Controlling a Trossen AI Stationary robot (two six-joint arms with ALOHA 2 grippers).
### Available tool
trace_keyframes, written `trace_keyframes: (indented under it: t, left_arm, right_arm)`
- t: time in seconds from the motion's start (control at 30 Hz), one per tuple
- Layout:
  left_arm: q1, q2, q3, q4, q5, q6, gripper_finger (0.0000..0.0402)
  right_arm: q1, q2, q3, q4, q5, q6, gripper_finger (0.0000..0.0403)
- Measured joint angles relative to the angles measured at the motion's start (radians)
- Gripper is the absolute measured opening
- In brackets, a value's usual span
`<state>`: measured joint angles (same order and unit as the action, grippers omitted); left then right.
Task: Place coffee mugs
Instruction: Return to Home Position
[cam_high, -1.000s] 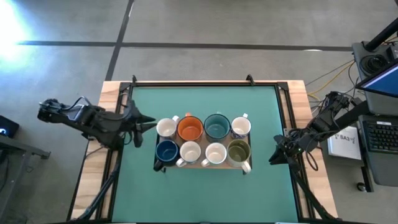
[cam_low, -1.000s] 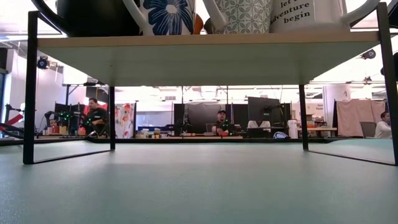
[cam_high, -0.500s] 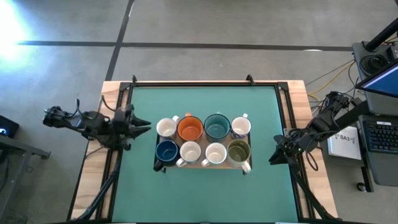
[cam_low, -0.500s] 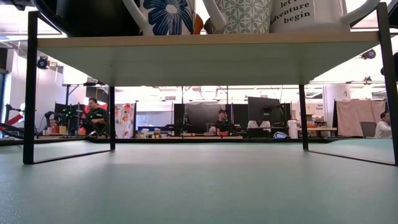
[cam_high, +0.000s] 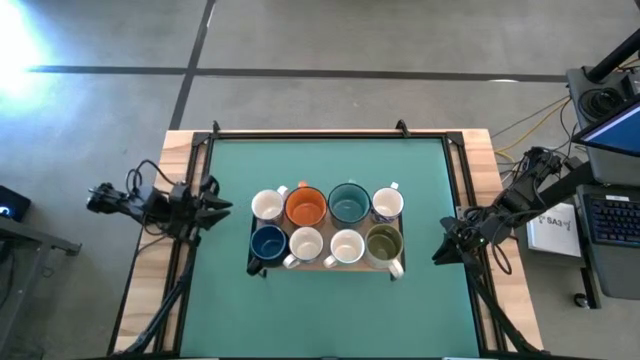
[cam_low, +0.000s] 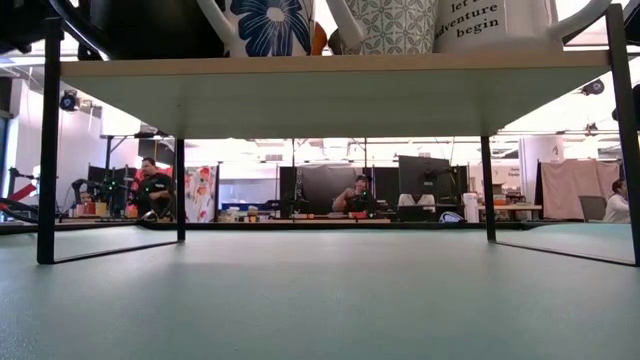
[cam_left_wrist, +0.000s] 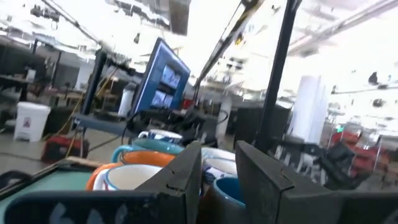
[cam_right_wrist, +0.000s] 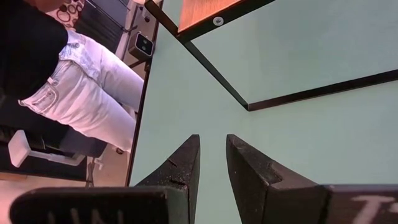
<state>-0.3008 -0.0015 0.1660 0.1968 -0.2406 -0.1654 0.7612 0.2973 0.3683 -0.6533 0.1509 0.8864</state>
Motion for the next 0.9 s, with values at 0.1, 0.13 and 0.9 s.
trace_keyframes:
  t: [0.1, 0.13, 0.9]
  left_arm:
    - [0.000, 0.002, -0.044, 0.079, 0.007, 0.000, 0.0082]
    - [0.000, 0.002, -0.055, 0.104, 0.009, 0.000, 0.0082]
    - [0.000, 0.001, -0.156, 0.120, 0.023, -0.093, 0.0082]
  right_arm:
    - [0.000, 0.000, 0.000, 0.000, 0.000, 0.000, 0.0068]
    - [0.000, 0.000, 0.000, 0.000, 0.000, 0.000, 0.0068]
    - [0.000, 0.000, 0.000, 0.000, 0.000, 0.000, 0.0068]
